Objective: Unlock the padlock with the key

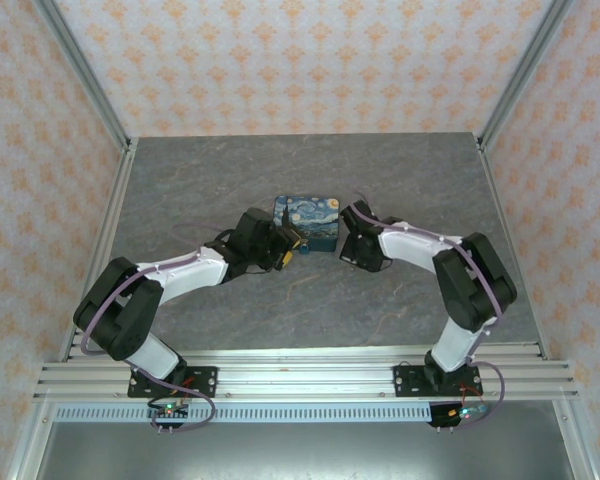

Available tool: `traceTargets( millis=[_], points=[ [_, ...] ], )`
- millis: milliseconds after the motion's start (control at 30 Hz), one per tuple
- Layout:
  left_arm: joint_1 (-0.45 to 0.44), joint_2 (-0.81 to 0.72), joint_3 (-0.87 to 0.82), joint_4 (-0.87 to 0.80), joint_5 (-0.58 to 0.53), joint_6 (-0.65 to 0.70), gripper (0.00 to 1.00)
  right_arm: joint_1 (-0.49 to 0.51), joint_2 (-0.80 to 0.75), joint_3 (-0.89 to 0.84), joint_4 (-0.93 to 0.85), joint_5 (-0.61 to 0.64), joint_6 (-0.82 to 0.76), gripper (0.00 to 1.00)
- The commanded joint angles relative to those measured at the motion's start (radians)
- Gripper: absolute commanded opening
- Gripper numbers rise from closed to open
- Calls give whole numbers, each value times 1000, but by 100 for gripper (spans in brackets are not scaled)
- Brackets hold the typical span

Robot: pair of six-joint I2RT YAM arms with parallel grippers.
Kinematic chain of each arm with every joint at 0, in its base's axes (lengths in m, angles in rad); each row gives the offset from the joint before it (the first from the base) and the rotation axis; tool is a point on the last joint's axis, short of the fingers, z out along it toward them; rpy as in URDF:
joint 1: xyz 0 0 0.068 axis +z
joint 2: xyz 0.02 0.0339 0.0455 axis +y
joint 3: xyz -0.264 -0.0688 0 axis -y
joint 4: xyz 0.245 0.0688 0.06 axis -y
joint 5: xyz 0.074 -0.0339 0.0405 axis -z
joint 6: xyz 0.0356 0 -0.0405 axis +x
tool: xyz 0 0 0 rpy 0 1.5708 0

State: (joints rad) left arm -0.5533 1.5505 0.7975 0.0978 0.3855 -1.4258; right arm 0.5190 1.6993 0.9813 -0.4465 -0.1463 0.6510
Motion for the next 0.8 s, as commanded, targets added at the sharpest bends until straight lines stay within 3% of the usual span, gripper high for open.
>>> traceTargets(
  millis=[0, 100, 300, 400, 533, 767],
  points=[
    [10, -35, -10, 4, 4, 34, 45, 7, -108, -48, 45, -33, 2, 0],
    [10, -36, -13, 12, 15, 37, 47, 13, -201, -107, 101, -97, 12, 0],
    [6, -19, -6, 66, 65, -4, 67, 12, -364, -229, 354, -308, 87, 0],
    [1, -3, 1, 124, 104, -48, 72, 13, -383, -264, 502, -427, 142, 0],
    [-6, 17, 3, 202, 139, -115, 74, 12, -390, -295, 657, -514, 213, 0],
    [-17, 62, -21, 377, 168, -254, 73, 13, -398, -320, 729, -515, 266, 0]
  ],
)
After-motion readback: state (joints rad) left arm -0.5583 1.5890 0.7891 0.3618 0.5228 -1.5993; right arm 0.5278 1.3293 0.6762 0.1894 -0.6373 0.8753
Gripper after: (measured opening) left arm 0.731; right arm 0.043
